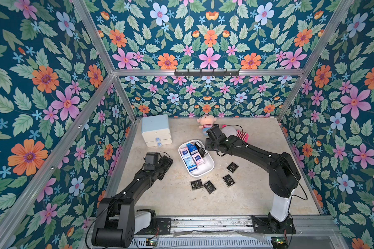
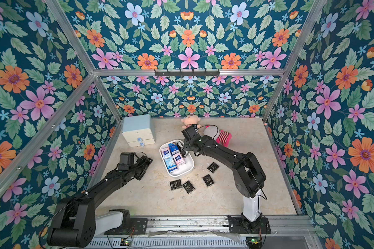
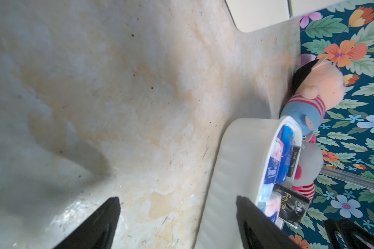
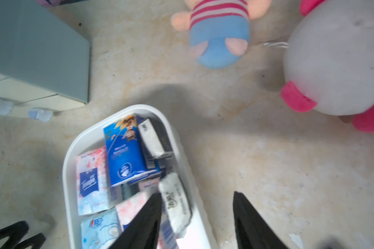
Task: Put the pocket tissues into the storage box
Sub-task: Place the pocket tissues in the storage box, then adjust the pocket tissues in the storage box.
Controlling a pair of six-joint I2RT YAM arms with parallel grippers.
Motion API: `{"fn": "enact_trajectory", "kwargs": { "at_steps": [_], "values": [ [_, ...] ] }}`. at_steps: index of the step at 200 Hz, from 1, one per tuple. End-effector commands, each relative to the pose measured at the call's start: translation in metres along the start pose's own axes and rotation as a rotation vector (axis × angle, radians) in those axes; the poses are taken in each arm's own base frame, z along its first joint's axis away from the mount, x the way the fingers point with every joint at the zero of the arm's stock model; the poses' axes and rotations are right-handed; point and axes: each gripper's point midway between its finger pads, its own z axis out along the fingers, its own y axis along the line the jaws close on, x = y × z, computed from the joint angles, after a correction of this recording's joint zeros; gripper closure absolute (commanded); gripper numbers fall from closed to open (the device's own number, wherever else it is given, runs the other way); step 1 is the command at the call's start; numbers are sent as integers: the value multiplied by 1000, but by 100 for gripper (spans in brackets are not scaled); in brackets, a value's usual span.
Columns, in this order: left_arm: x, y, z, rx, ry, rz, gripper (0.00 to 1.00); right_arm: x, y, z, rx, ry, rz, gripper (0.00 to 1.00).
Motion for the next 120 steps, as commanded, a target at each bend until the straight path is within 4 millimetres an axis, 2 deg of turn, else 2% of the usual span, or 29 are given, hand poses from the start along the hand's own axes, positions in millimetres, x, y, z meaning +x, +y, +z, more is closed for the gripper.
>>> {"fn": "enact_trajectory", "kwargs": {
  "at_steps": [1,14,25,54,75,90,120],
  "values": [
    [2,-13,-1,57,13,-8,11,4,-16,-3,-61,39,101,41],
    [6,-17,-1,68,20,-3,11,7,-26,-7,-111,57,143,41],
    [10,-19,-1,69,22,3,11,10,-26,-11,-163,68,153,41],
    [16,-24,0,73,14,6,11,12,-4,-22,-321,57,70,39],
    [23,-30,1,85,15,8,11,11,12,-21,-409,57,34,37],
    [28,-32,1,83,16,11,11,9,21,-16,-452,59,18,36],
    [35,-34,-4,89,9,6,11,5,25,6,-427,78,-16,35]
  ]
}}
